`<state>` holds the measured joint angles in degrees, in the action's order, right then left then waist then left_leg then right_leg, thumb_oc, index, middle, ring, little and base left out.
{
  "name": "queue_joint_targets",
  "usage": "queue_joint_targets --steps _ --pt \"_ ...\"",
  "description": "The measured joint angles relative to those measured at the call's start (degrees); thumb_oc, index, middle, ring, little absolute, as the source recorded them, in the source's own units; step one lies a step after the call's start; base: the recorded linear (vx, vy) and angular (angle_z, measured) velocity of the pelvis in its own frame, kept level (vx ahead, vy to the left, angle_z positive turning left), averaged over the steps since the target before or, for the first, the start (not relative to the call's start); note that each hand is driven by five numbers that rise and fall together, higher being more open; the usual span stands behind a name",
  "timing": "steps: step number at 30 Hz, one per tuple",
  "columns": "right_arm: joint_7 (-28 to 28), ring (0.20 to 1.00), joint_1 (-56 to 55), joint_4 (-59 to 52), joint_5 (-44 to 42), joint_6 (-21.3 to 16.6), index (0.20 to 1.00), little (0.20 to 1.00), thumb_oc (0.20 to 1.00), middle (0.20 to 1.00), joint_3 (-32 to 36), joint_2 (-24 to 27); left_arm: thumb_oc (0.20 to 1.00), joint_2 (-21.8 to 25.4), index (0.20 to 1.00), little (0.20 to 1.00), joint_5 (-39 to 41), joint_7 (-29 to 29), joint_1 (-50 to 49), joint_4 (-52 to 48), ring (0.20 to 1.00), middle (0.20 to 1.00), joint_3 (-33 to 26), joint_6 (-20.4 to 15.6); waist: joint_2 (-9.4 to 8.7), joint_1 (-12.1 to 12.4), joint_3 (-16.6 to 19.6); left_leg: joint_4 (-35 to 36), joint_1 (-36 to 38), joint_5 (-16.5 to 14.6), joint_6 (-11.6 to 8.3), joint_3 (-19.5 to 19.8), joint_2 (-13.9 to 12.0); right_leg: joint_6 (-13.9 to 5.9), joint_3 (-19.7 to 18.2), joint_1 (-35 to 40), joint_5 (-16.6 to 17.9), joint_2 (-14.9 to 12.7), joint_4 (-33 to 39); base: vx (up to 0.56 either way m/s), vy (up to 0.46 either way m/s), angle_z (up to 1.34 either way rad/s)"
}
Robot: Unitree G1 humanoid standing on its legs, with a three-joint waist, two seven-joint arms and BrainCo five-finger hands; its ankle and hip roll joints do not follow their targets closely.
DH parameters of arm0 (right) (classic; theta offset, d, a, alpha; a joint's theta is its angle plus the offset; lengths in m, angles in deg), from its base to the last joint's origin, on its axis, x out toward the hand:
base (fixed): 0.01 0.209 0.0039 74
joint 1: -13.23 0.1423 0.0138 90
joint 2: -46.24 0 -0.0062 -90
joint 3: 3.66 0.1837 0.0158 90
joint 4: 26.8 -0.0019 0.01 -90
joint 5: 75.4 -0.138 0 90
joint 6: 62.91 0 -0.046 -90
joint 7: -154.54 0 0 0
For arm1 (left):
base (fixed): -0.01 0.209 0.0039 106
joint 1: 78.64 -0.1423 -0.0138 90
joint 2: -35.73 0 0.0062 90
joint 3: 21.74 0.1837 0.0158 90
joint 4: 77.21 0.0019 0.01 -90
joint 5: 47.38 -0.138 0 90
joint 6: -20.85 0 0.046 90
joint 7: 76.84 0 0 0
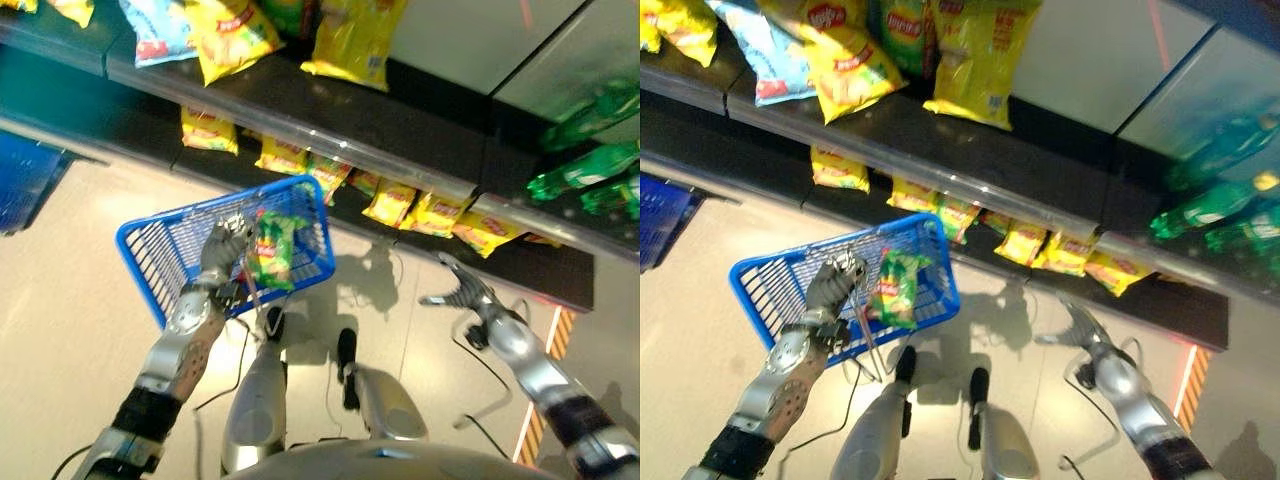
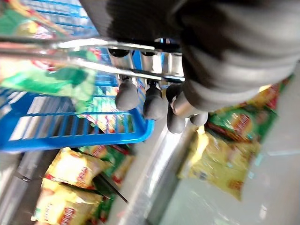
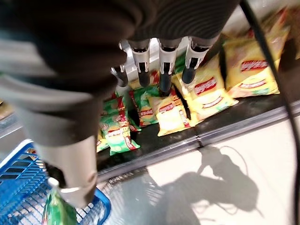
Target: Pick up the snacks into the basket
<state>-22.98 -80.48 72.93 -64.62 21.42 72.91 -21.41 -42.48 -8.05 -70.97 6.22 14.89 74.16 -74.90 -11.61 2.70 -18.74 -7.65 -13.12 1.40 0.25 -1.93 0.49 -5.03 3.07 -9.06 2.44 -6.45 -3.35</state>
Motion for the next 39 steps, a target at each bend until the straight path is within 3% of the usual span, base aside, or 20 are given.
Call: queue_joint_targets --steps 4,6,7,11,12,13,14,17,19,21,22,23,24,25,26,27,28,32,35,39 --pt "3.21 1.0 -5.8 -3.79 -4.28 -1.83 1.0 1.0 1.0 1.0 6.8 0.51 0.2 -2.43 0.2 0.2 0.2 -0.86 -3.34 -0.04 0.2 0.2 -0.85 0.14 3.16 -1.92 1.98 0.61 2.95 -1.2 0.3 -1.01 -0.11 -0.86 -1.9 1.96 0.47 -1.11 0.84 0.06 -0.107 -0.2" --pt "2.93 1.0 -5.09 -1.6 -7.92 -1.96 1.0 1.0 1.0 1.0 10.46 -0.87 0.2 -3.72 0.2 0.2 0.24 -1.1 -3.79 0.01 0.2 0.2 -0.86 0.15 5.48 -3.16 3.85 1.11 3.64 -1.23 0.28 -1.88 -1.02 -2.17 -2.96 1.78 0.81 -4.78 0.59 0.02 -0.219 -0.15" --pt "1.67 1.0 -3.58 0.71 -10.56 -2.11 1.0 1.0 1.0 1.0 13.11 -5.03 0.2 -4.39 0.2 0.2 0.26 -1.13 -4.0 0.03 0.2 0.2 -1.0 0.17 7.03 -3.46 4.41 1.77 4.28 -0.84 -0.59 -3.03 -2.17 -2.98 -3.97 1.06 1.06 -6.44 -0.04 0.01 -0.303 -0.25" --pt "-3.5 1.0 -1.85 2.24 -18.16 -2.74 1.0 1.0 1.0 1.0 18.79 -16.7 0.2 -5.79 0.2 0.2 0.28 -1.51 -4.92 0.2 0.2 0.2 -1.21 0.18 6.94 -4.74 7.33 5.87 7.48 1.08 -5.04 -3.92 -3.3 -7.93 -8.31 0.68 2.41 -9.61 2.42 0.0 -0.399 -0.24" --pt "-4.06 1.0 -1.88 2.7 -18.98 -2.75 1.0 1.0 1.0 1.0 20.18 -18.21 0.2 -7.32 0.2 0.2 0.3 -1.48 -4.89 1.03 0.2 0.2 -1.31 0.11 8.41 -4.75 7.68 6.16 7.47 1.19 -5.63 -3.68 -4.74 -6.67 -8.18 0.85 1.89 -7.93 2.42 0.06 -0.467 -0.11" --pt "-5.59 1.0 -1.91 3.71 -20.34 -2.86 1.0 1.0 1.0 1.0 20.23 -18.68 0.2 -10.81 0.2 0.2 0.12 -1.57 -5.67 2.14 0.2 0.2 -1.1 0.13 12.29 -5.24 8.61 7.28 7.58 2.04 -7.64 -2.43 -8.09 -5.25 -6.75 0.8 1.86 -4.56 2.53 0.07 -0.57 -0.16" --pt "-6.25 1.0 -2.32 4.76 -20.73 -2.75 1.0 1.0 1.0 1.0 20.17 -18.14 0.2 -14.42 0.2 0.2 -0.1 -1.6 -6.11 2.81 0.2 0.2 -1.0 0.19 14.95 -5.36 9.01 7.45 7.96 2.41 -7.79 -2.36 -10.16 -3.59 -6.07 0.92 1.46 -1.87 1.79 0.09 -0.567 -0.14" --pt "-8.32 1.0 -4.4 5.8 -20.78 -2.69 1.0 1.0 1.0 1.0 20.75 -17.76 0.2 -18.38 0.2 0.2 -0.35 -1.83 -7.35 2.72 0.2 0.2 -0.78 0.2 16.47 -6.51 9.56 6.48 8.64 3.84 -6.94 -1.17 -14.04 -0.53 -4.19 0.86 -1.39 2.16 -2.09 0.05 -0.466 0.03" --pt "-10.05 1.0 -4.66 5.92 -20.96 -2.94 1.0 1.0 1.0 1.0 20.63 -17.92 0.2 -17.52 0.2 0.2 -0.36 -1.89 -6.8 3.52 0.2 0.2 0.21 0.23 14.91 -6.6 9.22 3.89 7.61 6.13 -4.55 -0.89 -15.72 1.97 -2.14 -1.37 -5.7 4.12 -8.87 -0.02 -0.333 0.16" --pt "-11.3 1.0 -4.62 5.47 -20.88 -2.95 1.0 1.0 1.0 1.0 20.44 -18.14 0.2 -16.39 0.2 0.2 -0.45 -1.88 -6.55 3.9 0.2 0.2 1.71 0.38 12.36 -6.57 9.16 2.46 5.89 10.62 -1.83 -0.19 -14.96 3.85 -2.02 -2.85 -7.0 3.24 -11.12 0.02 -0.369 0.23" --pt "-11.74 1.0 -4.24 5.31 -20.87 -2.98 1.0 1.0 1.0 1.0 20.31 -18.18 0.2 -16.13 0.2 0.2 -0.56 -2.02 -6.79 3.93 0.2 0.2 2.22 0.39 11.78 -6.0 9.14 1.61 6.09 10.3 -2.71 0.88 -13.4 4.29 -1.15 -3.03 -6.99 2.98 -11.16 0.06 -0.355 -0.02" --pt "-12.34 1.0 -2.63 4.78 -20.61 -2.95 1.0 1.0 1.0 1.0 19.26 -18.51 0.2 -16.05 0.2 0.2 -1.99 -2.15 -7.83 4.03 0.2 0.2 2.72 0.61 10.43 -5.07 9.33 -3.17 5.14 2.67 -8.21 2.14 -4.24 4.65 -1.78 -2.9 -6.31 -0.19 -9.96 0.07 -0.252 -0.17" --pt "-12.33 1.0 -2.66 3.53 -20.4 -3.0 1.0 1.0 1.0 1.0 19.54 -17.8 0.2 -16.46 0.2 0.2 -2.58 -2.57 -8.12 4.01 0.2 0.2 3.1 0.79 10.12 -5.19 9.31 -3.49 5.6 0.59 -7.1 2.16 0.84 4.18 -2.63 -2.16 -5.27 -1.51 -8.15 0.06 -0.19 -0.07" --pt "-12.29 1.0 -3.08 1.96 -20.24 -3.02 1.0 1.0 1.0 1.0 19.46 -17.42 0.2 -16.93 0.2 0.2 -2.62 -3.22 -8.52 3.57 0.2 0.2 3.32 0.84 12.45 -5.26 9.85 -3.02 6.66 -1.35 -3.46 -0.02 5.01 3.54 -2.07 -0.76 -3.59 -0.32 -5.18 0.09 -0.169 0.03" --pt "-12.37 1.0 -3.11 1.67 -19.95 -2.95 1.0 1.0 1.0 1.0 19.21 -17.41 0.2 -16.91 0.2 0.2 -2.66 -3.42 -8.43 3.46 0.2 0.2 3.29 0.84 14.3 -5.33 10.39 -2.13 7.62 -2.51 -1.58 -1.52 5.54 4.24 -1.72 -0.49 -3.09 1.35 -4.82 0.07 -0.088 0.16" --pt "-12.39 1.0 -3.14 1.57 -19.16 -2.94 1.0 1.0 1.0 1.0 18.42 -17.51 0.2 -16.52 0.2 0.2 -2.74 -3.56 -8.03 2.83 0.2 0.2 3.13 0.83 16.79 -5.48 11.19 1.52 9.71 -4.84 2.53 -1.38 4.27 4.91 -0.29 -0.72 -3.55 4.1 -5.56 0.12 -0.068 0.19" --pt "-12.34 1.0 -3.03 1.47 -18.5 -2.66 1.0 1.0 1.0 1.0 17.01 -18.11 0.2 -15.73 0.2 0.2 -3.25 -3.62 -7.44 1.94 0.2 0.2 2.51 0.83 16.29 -5.01 10.96 3.39 10.77 -4.12 3.47 -1.31 4.2 4.71 -0.54 -1.48 -4.21 4.49 -7.49 0.11 -0.034 0.18" --pt "-12.19 1.0 -0.77 0.86 -17.38 -2.5 1.0 1.0 1.0 1.0 14.7 -18.23 0.2 -14.93 0.2 0.2 -7.34 -3.56 -7.48 1.2 0.2 0.2 3.02 1.05 14.31 -5.02 9.95 3.43 11.57 -4.13 2.98 -0.92 3.96 5.23 -0.77 -1.37 -4.18 5.06 -9.49 0.0 -0.027 -0.02" --pt "-11.68 1.0 2.46 -2.31 -16.96 -2.68 1.0 1.0 1.0 1.0 13.29 -17.96 0.2 -12.53 0.2 0.2 -8.87 -2.54 -5.59 1.26 0.2 0.2 3.51 0.89 12.37 -5.52 6.63 0.48 9.71 -4.39 2.37 0.35 3.75 0.94 -0.36 -6.88 -5.62 4.16 -21.17 -0.16 -0.054 0.1" --pt "-12.44 1.0 6.85 -2.51 -17.03 -2.72 1.0 1.0 1.0 1.0 13.31 -17.0 0.2 -11.72 0.2 0.2 -8.92 -1.21 -4.12 1.49 0.2 0.2 4.08 0.86 10.59 -4.65 5.64 -0.08 5.1 -3.72 1.32 2.97 3.59 -0.02 -6.15 -8.88 -7.5 3.59 -14.39 0.02 -0.156 0.18"
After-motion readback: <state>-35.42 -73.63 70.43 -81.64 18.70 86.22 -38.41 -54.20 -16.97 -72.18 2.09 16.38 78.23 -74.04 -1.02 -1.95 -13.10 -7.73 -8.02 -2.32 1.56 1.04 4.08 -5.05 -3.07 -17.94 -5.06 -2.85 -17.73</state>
